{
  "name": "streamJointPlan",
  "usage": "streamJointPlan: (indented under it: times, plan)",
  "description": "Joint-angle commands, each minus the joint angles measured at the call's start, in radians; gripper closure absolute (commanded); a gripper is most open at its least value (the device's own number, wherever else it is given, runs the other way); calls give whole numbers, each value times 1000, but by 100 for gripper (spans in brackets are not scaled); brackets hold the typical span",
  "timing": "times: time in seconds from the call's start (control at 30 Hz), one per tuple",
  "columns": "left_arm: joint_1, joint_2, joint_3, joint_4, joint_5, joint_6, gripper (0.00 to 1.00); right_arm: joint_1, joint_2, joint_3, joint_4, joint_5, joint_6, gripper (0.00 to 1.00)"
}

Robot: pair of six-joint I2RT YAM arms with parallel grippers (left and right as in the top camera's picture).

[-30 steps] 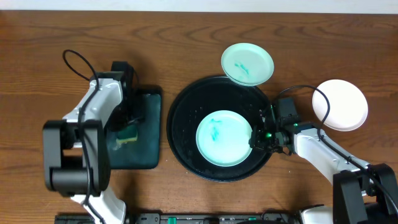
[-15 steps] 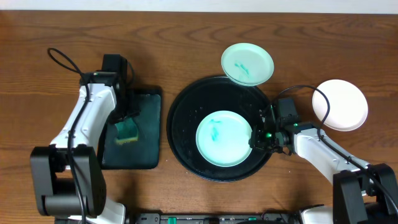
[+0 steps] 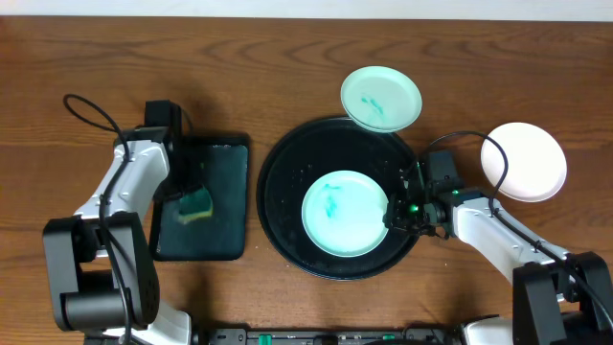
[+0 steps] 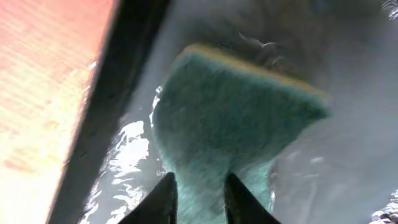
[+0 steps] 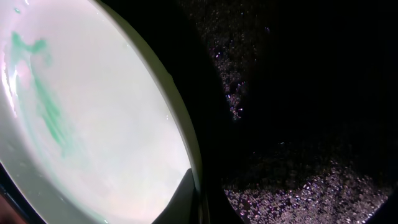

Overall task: Clean dirty plates on tray and stack at the side
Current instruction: 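Grasp the green sponge with the left gripper and lift it, then raise the sponge with the left gripper and carry it toward the plate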

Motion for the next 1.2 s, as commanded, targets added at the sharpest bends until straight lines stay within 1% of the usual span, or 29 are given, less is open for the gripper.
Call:
streamJointPlan:
  times: [0.0,0.07,0.2,0.4,0.57,0.6,0.63,0.67,0.77,0.9,0.97,1.1,1.17]
  plan:
    - [-5,11,-7,28,47,24,75,5,6,-1,-6,-16,8,99]
    - [-8,11,-7,38,57,26,66,5,6,-1,-7,-20,8,99]
    - [-8,11,-7,37,66,31,55,5,6,-1,-8,-27,8,99]
    - [-8,18,-23,37,71,31,54,5,6,-1,-9,-27,8,99]
    - [-8,61,-31,37,79,31,55,5,6,-1,-8,-34,8,99]
    - [-8,71,-31,37,88,31,57,5,6,-1,-8,-34,8,99]
    - [-8,81,-31,37,93,31,62,5,6,-1,-8,-34,8,99]
    - [-8,85,-31,38,93,30,71,5,6,-1,-8,-34,8,99]
    - [-8,81,-29,40,93,31,92,5,6,-1,-8,-34,12,99]
    - [-8,40,-26,29,93,30,93,5,6,-1,-8,-34,11,99]
    - [-8,-8,-25,21,93,30,93,5,6,-1,-8,-34,11,99]
    - [-8,-158,-25,-3,93,31,93,5,6,-1,-7,-34,11,99]
    - [-8,-255,-25,-8,93,50,93,5,6,-1,-7,-34,11,99]
